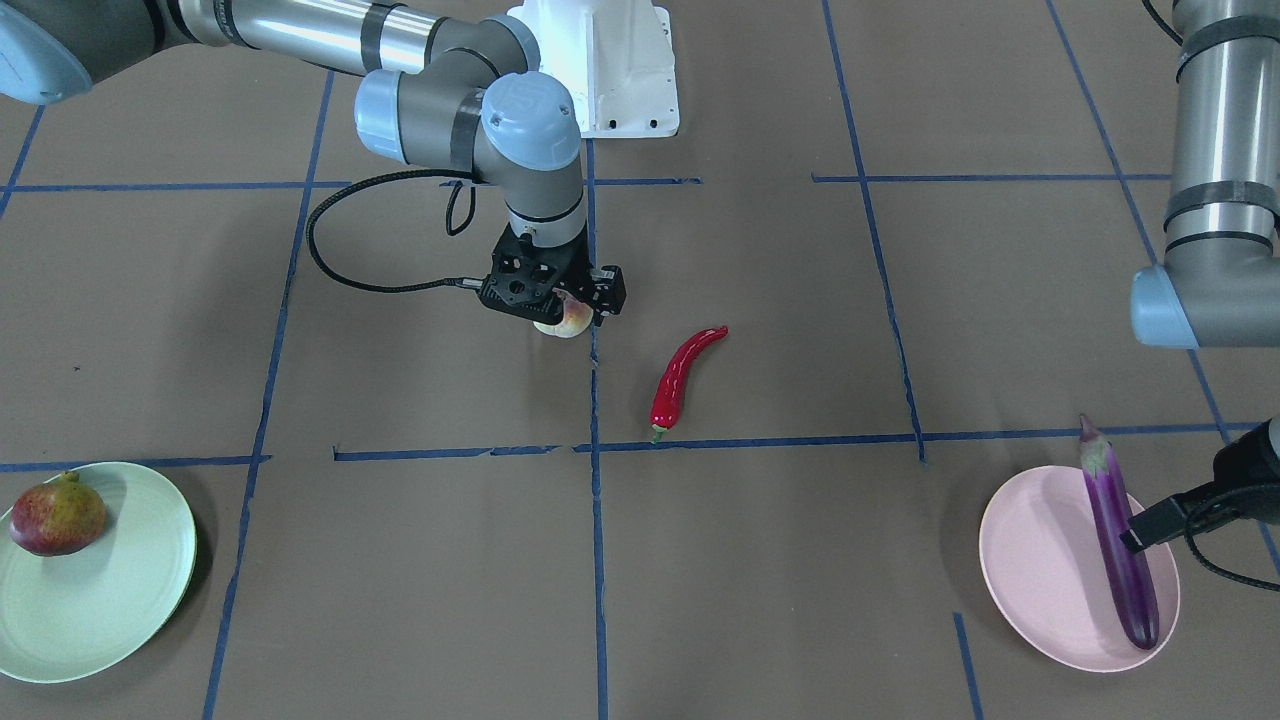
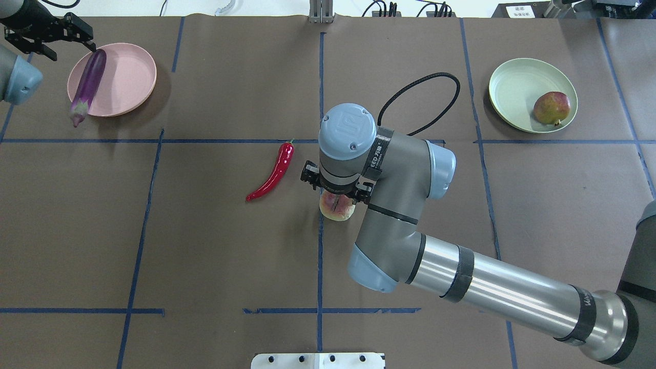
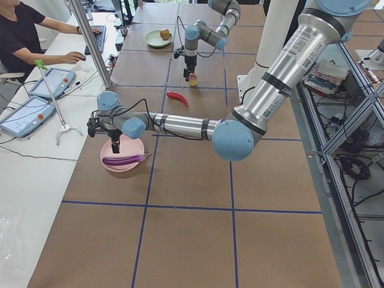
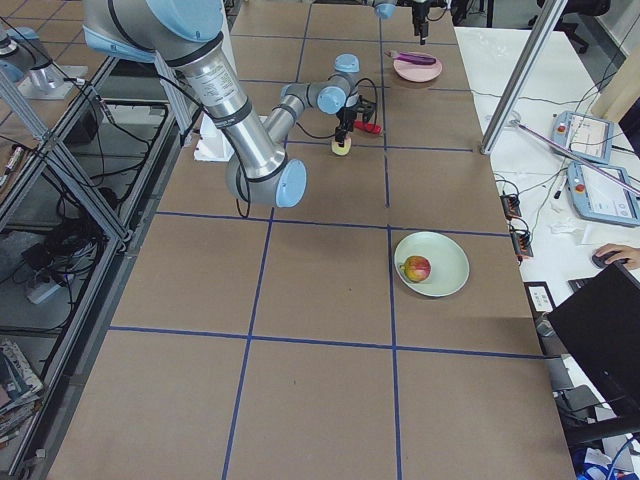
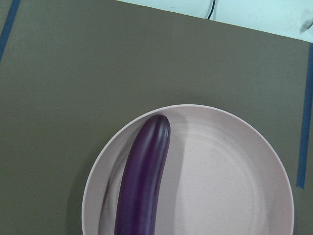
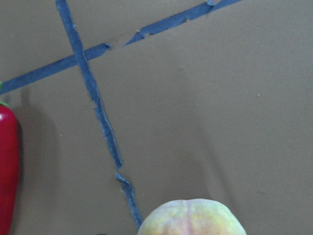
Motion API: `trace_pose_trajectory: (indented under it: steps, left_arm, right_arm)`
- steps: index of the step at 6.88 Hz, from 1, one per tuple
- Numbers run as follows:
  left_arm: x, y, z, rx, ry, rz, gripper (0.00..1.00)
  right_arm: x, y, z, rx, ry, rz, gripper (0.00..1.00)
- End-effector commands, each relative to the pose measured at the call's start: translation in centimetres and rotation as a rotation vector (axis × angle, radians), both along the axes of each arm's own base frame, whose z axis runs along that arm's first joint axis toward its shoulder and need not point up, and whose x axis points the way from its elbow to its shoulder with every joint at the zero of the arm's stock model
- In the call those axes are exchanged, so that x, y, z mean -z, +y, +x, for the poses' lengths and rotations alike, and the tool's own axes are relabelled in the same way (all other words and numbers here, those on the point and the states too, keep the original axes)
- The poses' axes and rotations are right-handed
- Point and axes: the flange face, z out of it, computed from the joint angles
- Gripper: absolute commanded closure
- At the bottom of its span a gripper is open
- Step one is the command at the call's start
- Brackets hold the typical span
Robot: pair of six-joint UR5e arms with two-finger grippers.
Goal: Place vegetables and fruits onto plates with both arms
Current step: 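Lower the eggplant onto the pink plate while the right gripper grasps the peach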
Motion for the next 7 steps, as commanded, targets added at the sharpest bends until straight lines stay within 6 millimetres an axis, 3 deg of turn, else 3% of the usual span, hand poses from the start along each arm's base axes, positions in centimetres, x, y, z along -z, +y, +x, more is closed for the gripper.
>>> trace_pose_trajectory:
  steps: [1,2,3,4,5,6,7]
  left_arm:
    - [0.5,0.6,-0.1,0.016,0.014,-0.008,0.0]
    - [1.1,0.5,0.7,0.063,0.031,-0.061,0.0]
    - [2.3,0.4,2.0,0.076,0.048,-0.072,0.0]
    - [4.2,0.9,4.8,0.077,0.07,-0.091,0.0]
    - [6.4,1.6,8.5,0.089,0.096,-0.132,0.0]
    - [9.1,2.9,14.0,0.088,0.072,-0.092,0.0]
    - [12.1,6.0,19.0,0.031,0.082,-0.031,0.0]
  right_arm:
    - [-0.8,0.6,-1.7,0.008,0.031,0.005,0.0]
    - [-0.9,0.8,-1.9,0.008,0.033,0.006,0.05]
    - [-0.8,0.8,-1.9,0.003,0.032,0.002,0.63]
    - [-1.0,0.6,-1.8,0.005,0.035,0.005,0.98]
    - [-0.5,0.3,-1.1,0.002,0.022,0.007,1.0]
    - [0.7,-1.6,1.3,-0.022,-0.01,0.006,1.0]
    - [0.9,-4.7,5.2,-0.045,-0.039,-0.007,1.0]
